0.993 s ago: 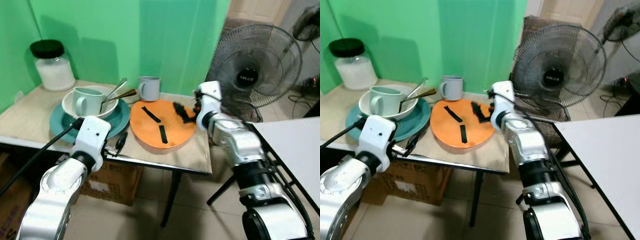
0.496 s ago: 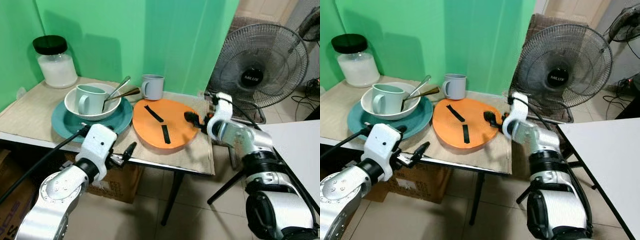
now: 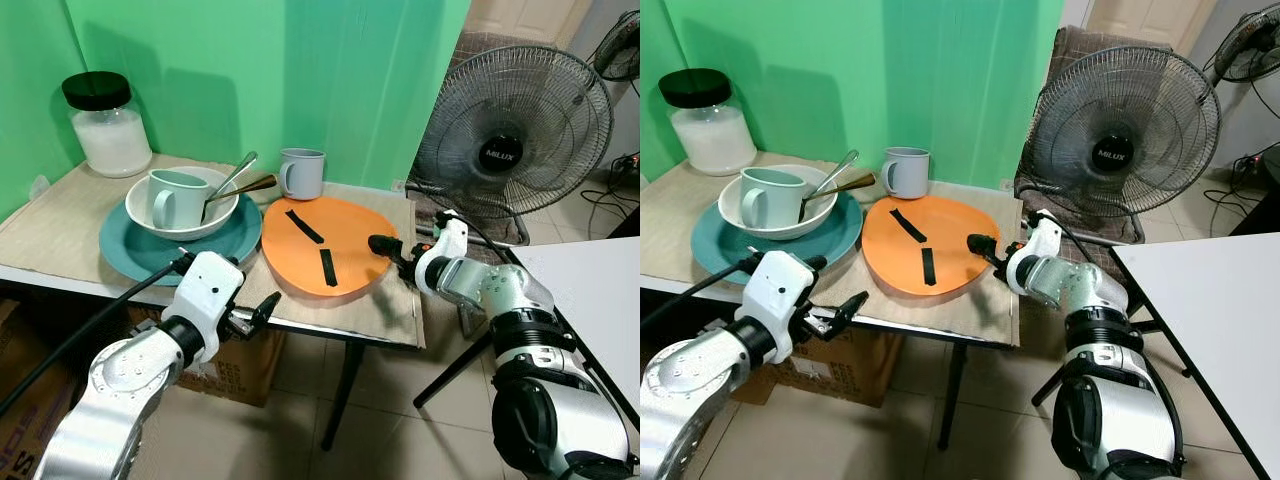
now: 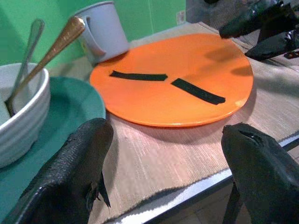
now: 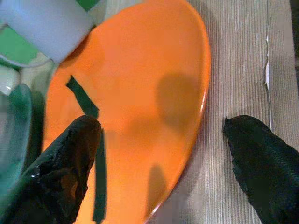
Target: Setting the table
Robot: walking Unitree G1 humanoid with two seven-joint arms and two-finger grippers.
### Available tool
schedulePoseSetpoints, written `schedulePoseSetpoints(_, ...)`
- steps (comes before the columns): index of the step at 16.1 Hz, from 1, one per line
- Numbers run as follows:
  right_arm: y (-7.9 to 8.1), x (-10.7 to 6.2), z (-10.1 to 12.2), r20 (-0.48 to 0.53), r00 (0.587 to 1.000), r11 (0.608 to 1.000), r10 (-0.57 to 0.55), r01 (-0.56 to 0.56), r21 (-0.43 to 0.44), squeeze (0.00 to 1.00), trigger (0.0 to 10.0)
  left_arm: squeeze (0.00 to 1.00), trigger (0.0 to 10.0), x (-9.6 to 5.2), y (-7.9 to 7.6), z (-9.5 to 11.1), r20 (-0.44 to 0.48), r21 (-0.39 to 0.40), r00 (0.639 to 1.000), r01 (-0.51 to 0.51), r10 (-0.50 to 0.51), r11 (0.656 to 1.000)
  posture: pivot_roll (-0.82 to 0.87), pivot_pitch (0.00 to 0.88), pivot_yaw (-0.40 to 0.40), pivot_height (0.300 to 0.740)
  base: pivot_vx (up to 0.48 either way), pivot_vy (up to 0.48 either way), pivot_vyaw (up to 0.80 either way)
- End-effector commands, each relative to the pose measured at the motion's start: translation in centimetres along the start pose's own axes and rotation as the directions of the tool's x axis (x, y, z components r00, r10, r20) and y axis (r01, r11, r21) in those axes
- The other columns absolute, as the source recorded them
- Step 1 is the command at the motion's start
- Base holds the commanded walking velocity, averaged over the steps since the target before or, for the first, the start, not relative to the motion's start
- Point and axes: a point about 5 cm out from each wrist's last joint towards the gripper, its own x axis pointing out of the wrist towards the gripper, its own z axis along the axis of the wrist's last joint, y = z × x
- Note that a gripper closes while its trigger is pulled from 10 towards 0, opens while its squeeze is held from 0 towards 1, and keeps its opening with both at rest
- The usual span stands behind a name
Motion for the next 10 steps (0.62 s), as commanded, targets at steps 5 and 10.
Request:
schedulePoseSetpoints(5, 1.0, 0.1, 0.4, -0.010, 0.999, 0.995, 0.053, -0.052, 0.089, 0.00, 10.0, 0.00, 10.0, 0.9, 0.3, -0.2, 0.008, 0.023, 1.000, -0.008, 0.008, 1.000, -0.02, 0.000, -0.097, 0.740, 0.000, 0.000, 0.00)
schedulePoseSetpoints(10, 2.0, -0.1, 1.0, -0.003, 0.994, 0.990, 0.110, -0.109, 0.087, 0.00, 10.0, 0.00, 10.0, 0.7, -0.1, 0.3, 0.039, 0.036, 0.999, 0.021, -0.022, 0.999, -0.01, 0.000, -0.108, 0.740, 0.000, 0.000, 0.00)
